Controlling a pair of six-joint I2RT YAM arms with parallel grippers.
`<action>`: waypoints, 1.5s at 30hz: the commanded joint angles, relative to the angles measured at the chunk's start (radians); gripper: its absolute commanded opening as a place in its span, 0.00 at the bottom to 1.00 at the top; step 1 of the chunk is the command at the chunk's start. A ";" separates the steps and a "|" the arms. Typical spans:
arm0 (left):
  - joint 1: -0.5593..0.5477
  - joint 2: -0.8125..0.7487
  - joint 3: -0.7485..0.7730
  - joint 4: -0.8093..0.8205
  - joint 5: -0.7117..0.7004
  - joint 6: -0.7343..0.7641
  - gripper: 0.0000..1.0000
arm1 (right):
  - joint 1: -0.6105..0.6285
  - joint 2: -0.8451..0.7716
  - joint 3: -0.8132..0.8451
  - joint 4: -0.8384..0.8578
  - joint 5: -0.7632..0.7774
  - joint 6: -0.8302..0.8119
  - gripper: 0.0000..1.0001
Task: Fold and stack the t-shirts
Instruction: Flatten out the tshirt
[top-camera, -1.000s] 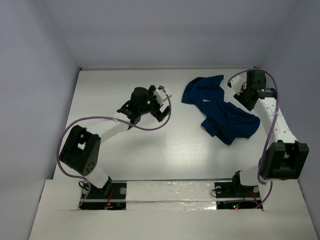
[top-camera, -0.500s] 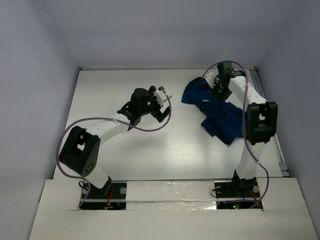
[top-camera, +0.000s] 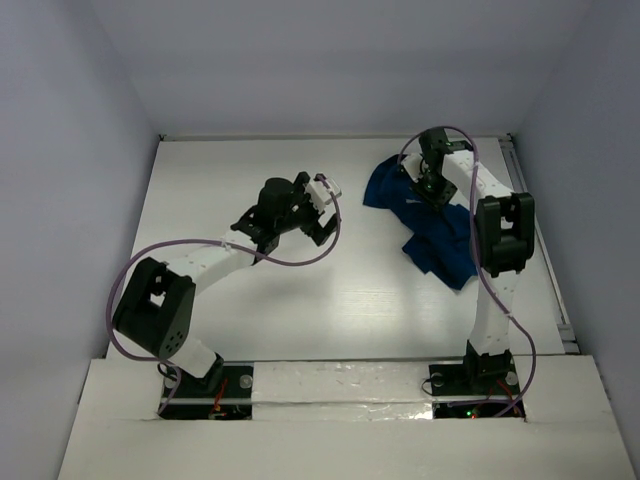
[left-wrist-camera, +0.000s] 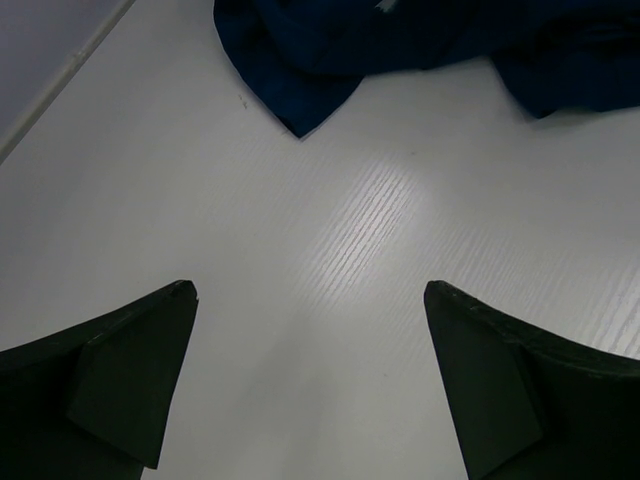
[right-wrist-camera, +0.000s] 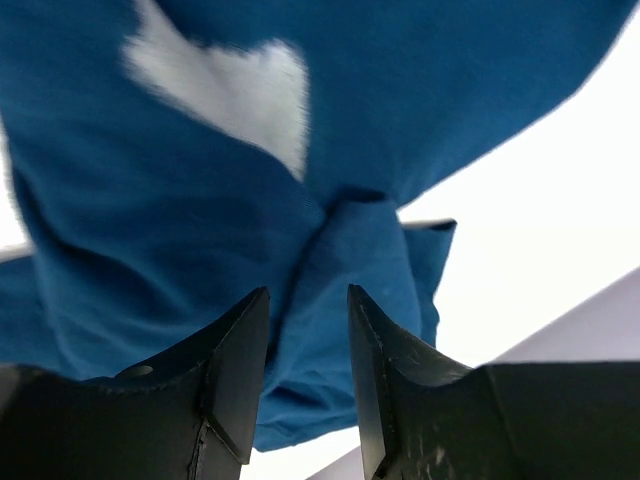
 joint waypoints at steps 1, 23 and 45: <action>-0.002 -0.056 -0.012 0.043 0.015 -0.017 0.99 | -0.001 -0.002 0.013 0.024 0.092 0.034 0.43; -0.002 -0.044 -0.015 0.045 0.013 -0.014 0.99 | -0.001 0.058 0.016 0.037 0.142 0.036 0.11; -0.201 0.305 0.280 0.125 -0.112 -0.017 0.99 | -0.248 -0.369 0.167 0.147 0.363 -0.007 0.00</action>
